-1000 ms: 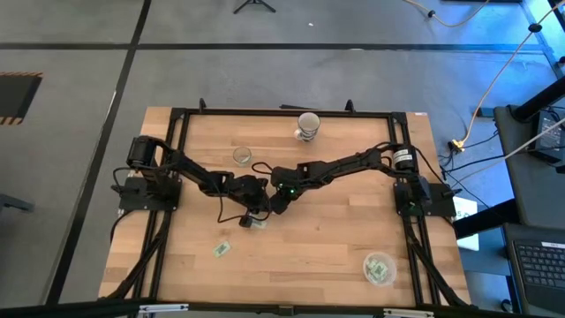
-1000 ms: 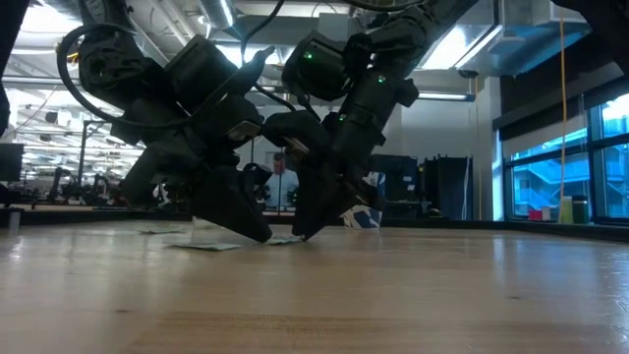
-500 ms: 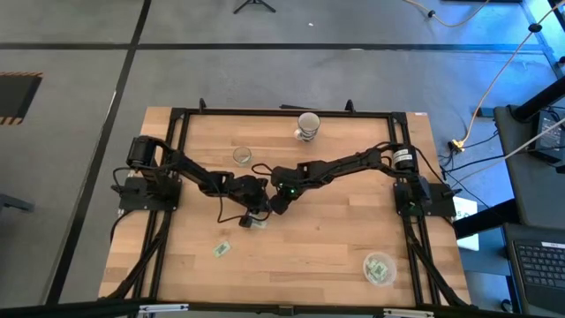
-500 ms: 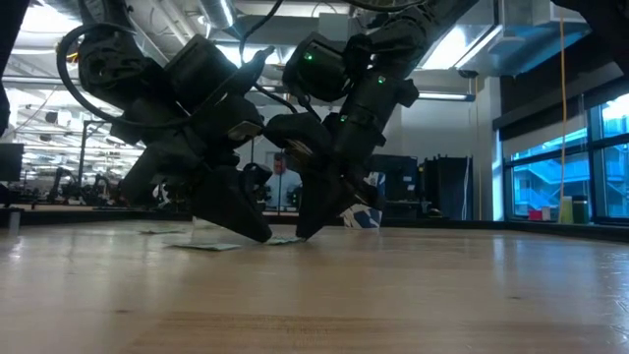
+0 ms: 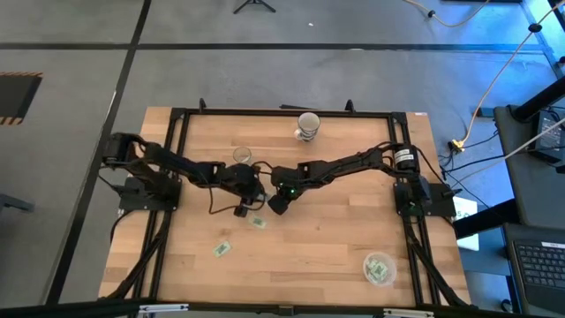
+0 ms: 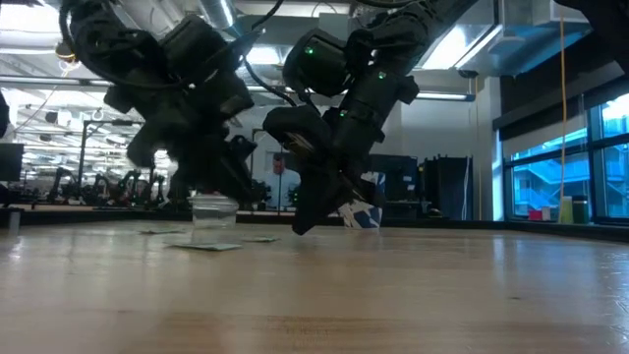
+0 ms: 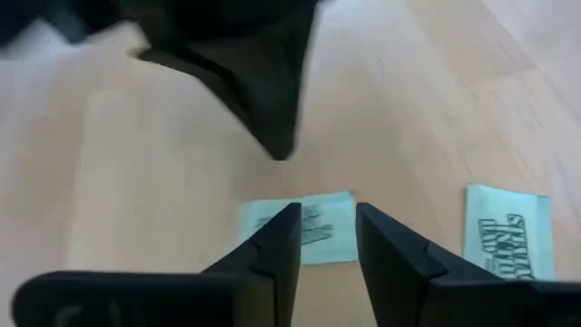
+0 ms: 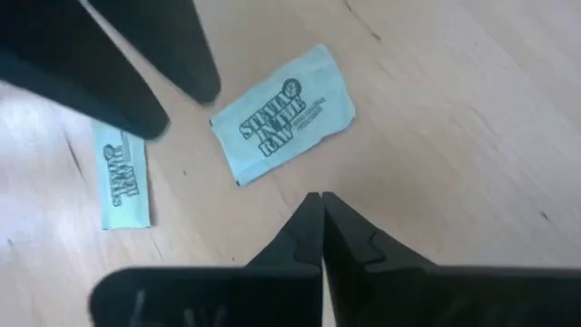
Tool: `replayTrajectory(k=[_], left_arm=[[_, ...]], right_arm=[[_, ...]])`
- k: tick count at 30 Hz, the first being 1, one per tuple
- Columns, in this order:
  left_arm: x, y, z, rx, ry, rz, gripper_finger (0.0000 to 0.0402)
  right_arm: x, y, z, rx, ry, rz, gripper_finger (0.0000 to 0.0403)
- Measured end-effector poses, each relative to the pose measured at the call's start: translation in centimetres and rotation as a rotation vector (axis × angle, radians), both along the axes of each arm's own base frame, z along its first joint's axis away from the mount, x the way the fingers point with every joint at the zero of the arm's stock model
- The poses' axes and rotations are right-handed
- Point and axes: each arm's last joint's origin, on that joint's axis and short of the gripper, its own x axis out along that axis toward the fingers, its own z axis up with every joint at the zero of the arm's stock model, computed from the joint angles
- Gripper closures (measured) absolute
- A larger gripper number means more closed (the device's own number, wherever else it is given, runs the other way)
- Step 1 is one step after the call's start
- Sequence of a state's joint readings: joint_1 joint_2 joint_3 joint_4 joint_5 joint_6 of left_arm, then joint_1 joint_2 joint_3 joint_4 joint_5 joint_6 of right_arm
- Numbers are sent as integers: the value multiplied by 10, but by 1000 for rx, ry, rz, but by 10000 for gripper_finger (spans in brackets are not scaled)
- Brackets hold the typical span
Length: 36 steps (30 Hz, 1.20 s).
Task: Pick and place Stevia / Truvia into bins
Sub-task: Put the green stevia packet into the transparent container
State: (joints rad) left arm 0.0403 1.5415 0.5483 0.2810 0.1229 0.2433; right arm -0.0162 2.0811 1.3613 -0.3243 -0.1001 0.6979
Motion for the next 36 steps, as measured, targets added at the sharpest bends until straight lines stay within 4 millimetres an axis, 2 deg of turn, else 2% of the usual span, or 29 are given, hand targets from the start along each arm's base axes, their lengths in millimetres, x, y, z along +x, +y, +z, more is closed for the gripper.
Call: replayTrajectory(k=[3,7,20,24,28,32,36], left_arm=[[-2,4,11,15,-37,2,296],[-2,5,8,17,-17,28,308],[10,0,-31,-82,51,47,389],[13,0,-38,-88,58,32,398],[14,0,-43,-40,56,-13,400],[14,0,-43,-10,45,-46,399],[15,0,-43,9,34,-64,400]], right_arm=[[0,0,0,-1,0,-1,402],[0,-1,0,-19,0,-12,400],[0,-20,1,-2,-4,-115,391],[0,-27,1,36,-8,-112,366],[1,-27,2,41,-20,-113,325],[1,-27,2,58,-23,-133,284],[1,-26,2,54,-25,-141,259]])
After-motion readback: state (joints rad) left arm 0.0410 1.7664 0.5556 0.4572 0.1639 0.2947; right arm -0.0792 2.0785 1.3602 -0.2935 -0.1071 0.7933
